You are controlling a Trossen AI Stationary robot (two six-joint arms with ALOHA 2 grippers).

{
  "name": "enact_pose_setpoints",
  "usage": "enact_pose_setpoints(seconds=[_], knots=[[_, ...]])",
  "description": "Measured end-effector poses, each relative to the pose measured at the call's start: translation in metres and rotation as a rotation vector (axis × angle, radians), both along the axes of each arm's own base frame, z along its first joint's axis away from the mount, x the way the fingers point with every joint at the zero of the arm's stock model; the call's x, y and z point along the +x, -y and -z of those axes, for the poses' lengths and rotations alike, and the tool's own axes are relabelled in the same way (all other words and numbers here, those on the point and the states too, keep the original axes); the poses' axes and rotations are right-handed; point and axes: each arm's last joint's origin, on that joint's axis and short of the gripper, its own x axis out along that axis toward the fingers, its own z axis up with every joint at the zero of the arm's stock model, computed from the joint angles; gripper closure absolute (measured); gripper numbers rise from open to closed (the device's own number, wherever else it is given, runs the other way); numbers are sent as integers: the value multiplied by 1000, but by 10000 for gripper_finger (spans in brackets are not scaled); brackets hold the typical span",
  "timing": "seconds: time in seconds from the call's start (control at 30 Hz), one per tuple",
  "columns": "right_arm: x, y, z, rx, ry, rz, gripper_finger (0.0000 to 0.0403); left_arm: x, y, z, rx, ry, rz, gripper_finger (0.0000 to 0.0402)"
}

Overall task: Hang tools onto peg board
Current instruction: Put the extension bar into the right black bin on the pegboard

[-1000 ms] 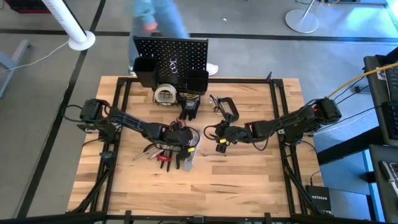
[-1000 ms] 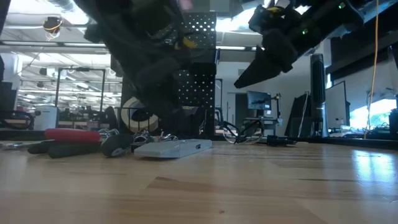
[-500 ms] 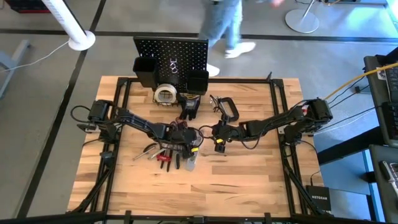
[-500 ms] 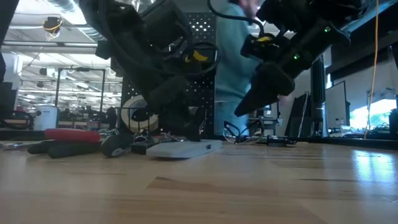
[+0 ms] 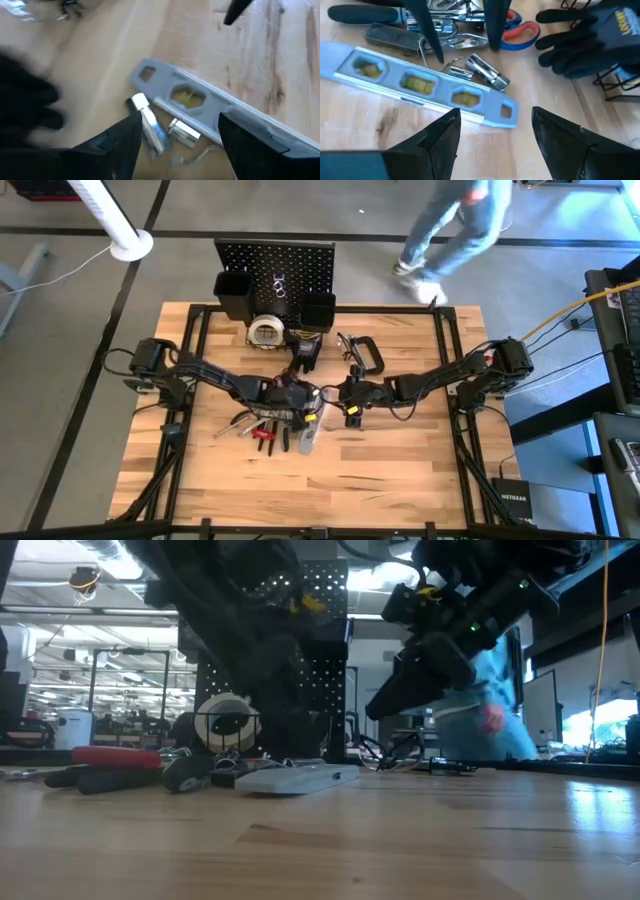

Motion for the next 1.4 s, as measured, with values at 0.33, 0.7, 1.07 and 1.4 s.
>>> enact_pose_setpoints(seconds=[0.33, 0.7, 1.07, 1.4], knots=[[2, 5, -3, -19, 36, 39, 159, 0, -31, 2, -190, 46, -240, 153], [2, 4, -3, -16, 37, 39, 159, 3, -37, 17, -210, 10, -254, 153], [2, 4, -3, -16, 36, 39, 159, 6, -43, 38, -227, -56, -260, 157], [2, 4, -2, -17, 29, 39, 159, 5, -48, 39, -191, -79, -234, 270]])
